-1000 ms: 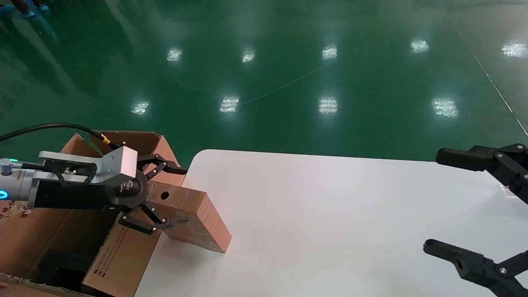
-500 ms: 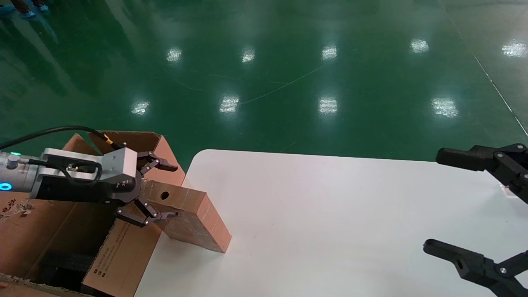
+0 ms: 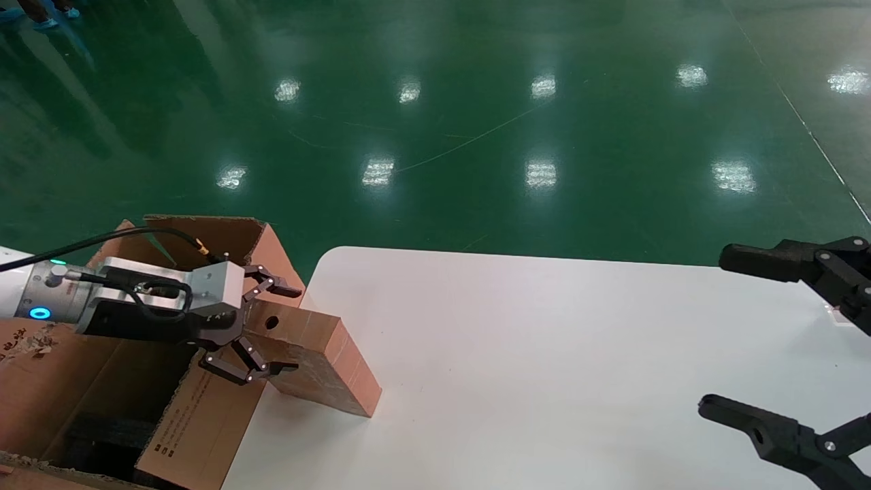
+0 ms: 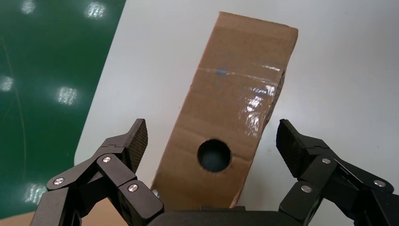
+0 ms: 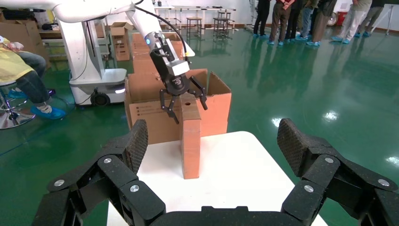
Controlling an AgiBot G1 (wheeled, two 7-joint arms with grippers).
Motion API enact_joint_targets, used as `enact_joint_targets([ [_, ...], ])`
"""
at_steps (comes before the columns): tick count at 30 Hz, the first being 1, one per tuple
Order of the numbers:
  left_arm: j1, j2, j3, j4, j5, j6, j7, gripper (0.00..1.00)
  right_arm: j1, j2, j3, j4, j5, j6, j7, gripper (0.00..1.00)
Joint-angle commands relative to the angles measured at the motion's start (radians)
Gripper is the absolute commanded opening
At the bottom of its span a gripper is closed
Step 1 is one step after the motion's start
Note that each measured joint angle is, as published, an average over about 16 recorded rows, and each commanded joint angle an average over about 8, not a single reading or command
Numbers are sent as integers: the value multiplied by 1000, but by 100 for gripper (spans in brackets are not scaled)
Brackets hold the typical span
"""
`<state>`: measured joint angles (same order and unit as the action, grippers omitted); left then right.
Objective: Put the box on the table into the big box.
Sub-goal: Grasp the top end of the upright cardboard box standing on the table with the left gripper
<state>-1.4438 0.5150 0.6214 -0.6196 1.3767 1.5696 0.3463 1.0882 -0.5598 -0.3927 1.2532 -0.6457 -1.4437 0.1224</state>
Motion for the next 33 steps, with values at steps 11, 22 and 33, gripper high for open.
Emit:
enact_joint_targets([
  [11,-23,17,43,46,-5,1,33,0,0,0,0,0,0,0,0,0],
  [22,-45,12,73,62,-11,-2,49,0,0,0,0,0,0,0,0,0],
  [33,-59,12,91,74,-38,1,49,0,0,0,0,0,0,0,0,0],
])
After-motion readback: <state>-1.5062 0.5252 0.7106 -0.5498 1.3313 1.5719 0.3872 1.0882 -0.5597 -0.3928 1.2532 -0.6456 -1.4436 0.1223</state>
